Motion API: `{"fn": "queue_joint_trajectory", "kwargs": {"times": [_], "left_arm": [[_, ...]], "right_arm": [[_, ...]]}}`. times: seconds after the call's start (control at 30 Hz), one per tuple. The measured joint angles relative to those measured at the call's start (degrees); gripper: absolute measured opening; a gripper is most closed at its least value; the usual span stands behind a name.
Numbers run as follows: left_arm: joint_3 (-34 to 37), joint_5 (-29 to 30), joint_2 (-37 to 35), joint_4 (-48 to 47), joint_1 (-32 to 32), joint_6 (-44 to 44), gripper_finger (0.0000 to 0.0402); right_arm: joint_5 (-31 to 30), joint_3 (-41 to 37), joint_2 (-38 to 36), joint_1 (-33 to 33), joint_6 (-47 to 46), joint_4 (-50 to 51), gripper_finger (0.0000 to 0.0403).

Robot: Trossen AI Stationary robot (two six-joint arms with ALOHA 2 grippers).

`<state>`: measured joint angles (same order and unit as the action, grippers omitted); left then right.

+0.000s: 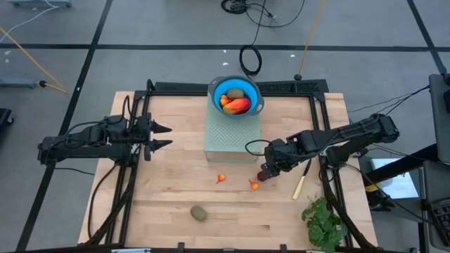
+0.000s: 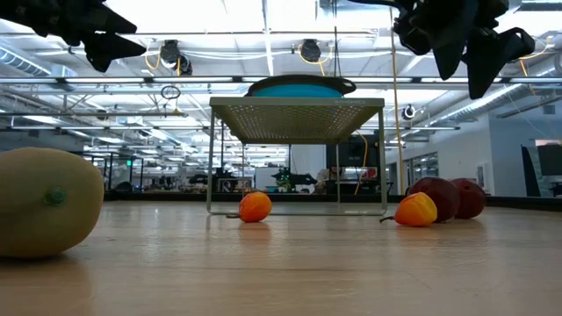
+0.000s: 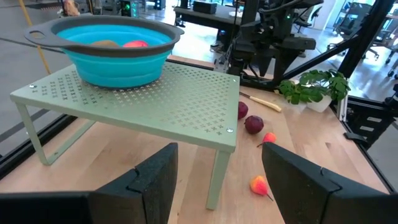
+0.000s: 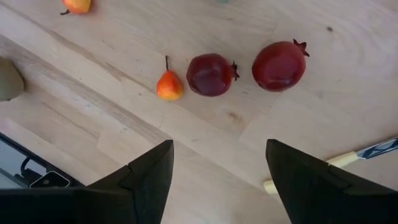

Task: Pick & Place Fruit
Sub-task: Put the pomegranate into the blue strainer bowl on the shelf

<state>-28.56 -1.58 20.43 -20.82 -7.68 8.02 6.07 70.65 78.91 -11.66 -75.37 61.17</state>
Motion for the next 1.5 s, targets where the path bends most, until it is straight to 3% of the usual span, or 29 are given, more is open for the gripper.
{"fn": "queue_joint_trajectory", "kwargs": {"times": [0.47, 1.0, 1.5], "left_arm": [[0.0, 0.0, 0.0, 0.0, 0.0, 0.0, 0.0235], [0.0, 0.0, 0.0, 0.0, 0.0, 0.2, 0.0235], [0.0, 0.0, 0.0, 0.0, 0.0, 0.7, 0.0235]], "right_arm": [[0.0, 0.0, 0.0, 0.1, 5.7, 0.0, 0.0257], [-3.1, 0.0, 0.0, 0.1, 3.1, 2.5, 0.0387], [-4.2, -2.9, 0.0, 0.1, 9.5, -1.2, 0.0394]]}}
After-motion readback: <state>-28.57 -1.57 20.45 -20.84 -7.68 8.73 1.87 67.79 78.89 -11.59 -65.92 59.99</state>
